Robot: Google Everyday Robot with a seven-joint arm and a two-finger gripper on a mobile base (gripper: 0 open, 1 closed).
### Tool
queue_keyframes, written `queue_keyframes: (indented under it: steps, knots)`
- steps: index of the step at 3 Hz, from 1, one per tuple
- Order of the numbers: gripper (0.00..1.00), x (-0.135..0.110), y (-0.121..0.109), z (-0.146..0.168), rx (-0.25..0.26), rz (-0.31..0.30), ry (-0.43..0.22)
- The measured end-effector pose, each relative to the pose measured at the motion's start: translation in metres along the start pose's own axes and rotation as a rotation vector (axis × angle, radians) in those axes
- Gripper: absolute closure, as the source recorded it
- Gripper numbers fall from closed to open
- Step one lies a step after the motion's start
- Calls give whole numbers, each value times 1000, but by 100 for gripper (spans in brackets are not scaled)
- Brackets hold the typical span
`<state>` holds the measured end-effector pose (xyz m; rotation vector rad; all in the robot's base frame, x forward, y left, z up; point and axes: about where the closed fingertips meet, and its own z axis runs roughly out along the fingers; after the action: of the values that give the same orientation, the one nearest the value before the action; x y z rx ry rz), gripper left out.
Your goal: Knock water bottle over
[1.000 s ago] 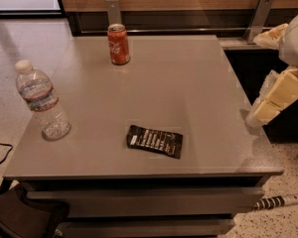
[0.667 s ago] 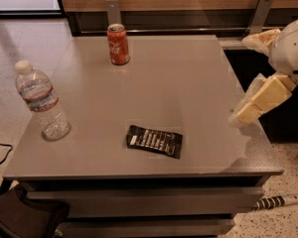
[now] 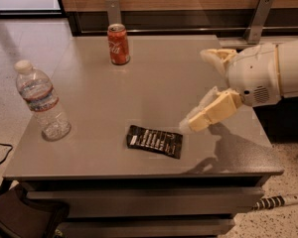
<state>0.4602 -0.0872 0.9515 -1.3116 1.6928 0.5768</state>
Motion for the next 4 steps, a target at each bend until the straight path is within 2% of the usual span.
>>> queue_keyframes:
  steps: [1,2,3,4]
  knots:
    - [0,-12,14,23,-31,39,-148]
    - [0,-12,14,23,-31,39,-148]
    - [0,-20,19,50,-36,41,-217]
    - [0,-36,27,91,-65,39,-328]
